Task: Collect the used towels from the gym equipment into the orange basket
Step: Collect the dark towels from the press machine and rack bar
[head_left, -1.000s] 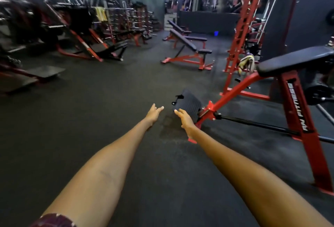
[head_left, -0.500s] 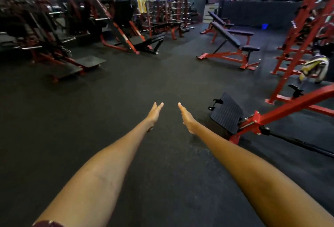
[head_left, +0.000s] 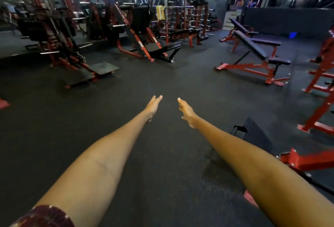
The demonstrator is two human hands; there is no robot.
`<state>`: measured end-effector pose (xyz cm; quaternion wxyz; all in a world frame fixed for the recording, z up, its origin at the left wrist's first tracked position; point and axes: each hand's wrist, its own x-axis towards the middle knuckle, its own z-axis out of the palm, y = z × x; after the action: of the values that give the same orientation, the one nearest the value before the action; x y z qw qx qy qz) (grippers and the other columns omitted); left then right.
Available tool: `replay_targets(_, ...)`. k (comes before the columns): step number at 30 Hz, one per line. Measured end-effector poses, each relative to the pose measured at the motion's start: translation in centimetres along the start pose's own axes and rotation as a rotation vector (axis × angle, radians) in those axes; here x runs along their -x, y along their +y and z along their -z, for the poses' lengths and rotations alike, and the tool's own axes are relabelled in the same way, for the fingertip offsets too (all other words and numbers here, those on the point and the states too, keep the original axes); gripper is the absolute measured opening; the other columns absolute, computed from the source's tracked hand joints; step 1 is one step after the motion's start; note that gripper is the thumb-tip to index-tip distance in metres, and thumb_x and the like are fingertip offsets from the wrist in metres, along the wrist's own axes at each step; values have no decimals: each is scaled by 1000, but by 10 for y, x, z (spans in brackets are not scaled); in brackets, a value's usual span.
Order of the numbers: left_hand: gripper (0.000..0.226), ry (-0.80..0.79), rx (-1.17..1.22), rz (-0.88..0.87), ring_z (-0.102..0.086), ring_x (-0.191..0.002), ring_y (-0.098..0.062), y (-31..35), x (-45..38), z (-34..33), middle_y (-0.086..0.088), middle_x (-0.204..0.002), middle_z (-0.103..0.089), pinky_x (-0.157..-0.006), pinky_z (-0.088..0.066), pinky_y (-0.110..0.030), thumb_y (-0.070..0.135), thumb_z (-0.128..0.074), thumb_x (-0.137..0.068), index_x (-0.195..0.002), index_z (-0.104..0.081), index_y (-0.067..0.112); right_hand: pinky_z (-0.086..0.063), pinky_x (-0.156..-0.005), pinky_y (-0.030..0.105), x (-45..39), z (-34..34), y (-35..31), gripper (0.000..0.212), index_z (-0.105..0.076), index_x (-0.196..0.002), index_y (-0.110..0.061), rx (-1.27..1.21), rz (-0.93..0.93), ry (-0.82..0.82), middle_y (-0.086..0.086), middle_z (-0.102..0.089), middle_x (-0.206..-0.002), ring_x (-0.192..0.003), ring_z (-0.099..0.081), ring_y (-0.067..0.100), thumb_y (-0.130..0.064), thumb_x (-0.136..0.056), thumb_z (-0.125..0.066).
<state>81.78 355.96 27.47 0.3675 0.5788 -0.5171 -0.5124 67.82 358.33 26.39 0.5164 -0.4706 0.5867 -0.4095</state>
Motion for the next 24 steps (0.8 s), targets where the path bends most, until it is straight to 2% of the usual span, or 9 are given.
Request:
replay_targets(4, 62, 15, 16, -7, -15, -147, -18, 20, -64, -10, -1, -159, -16, -117, -14, -32, 37, -37, -100, -152, -12, 13, -26, -112, 44, -73, 17, -27, 56, -24, -148, -14, -31, -2, -5, 5, -26, -156, -142, -29, 21, -43, -101, -31)
replay_targets(9, 62, 36, 12, 4, -15, -147, -17, 31, -158, -17, 0, -159, -15, -118, -13, -32, 37, -37, -100, -152, -12, 13, -21, -116, 37, -165, 32, -35, 56, -29, -147, -9, -38, 15, 1, 5, -25, -156, -145, -22, 20, -40, -101, -35)
replay_targets(15, 61, 43, 2, -34, -15, -147, -17, 52, -306, -25, -1, -159, -15, -118, -13, -33, 36, -36, -100, -152, -14, 13, -18, -117, 38, -302, 54, -50, 61, -30, -147, -8, -24, 24, 0, 4, -21, -158, -146, -18, 21, -44, -99, -37)
replay_targets(24, 61, -32, 24, -22, -16, -147, -20, 123, -525, -48, 1, -159, -15, -118, -15, -36, 40, -37, -99, -151, -17, 16, -20, -117, 38, -495, 105, -121, 55, -28, -148, -12, -72, 33, 48, 4, -23, -157, -146, -20, 20, -40, -101, -35)
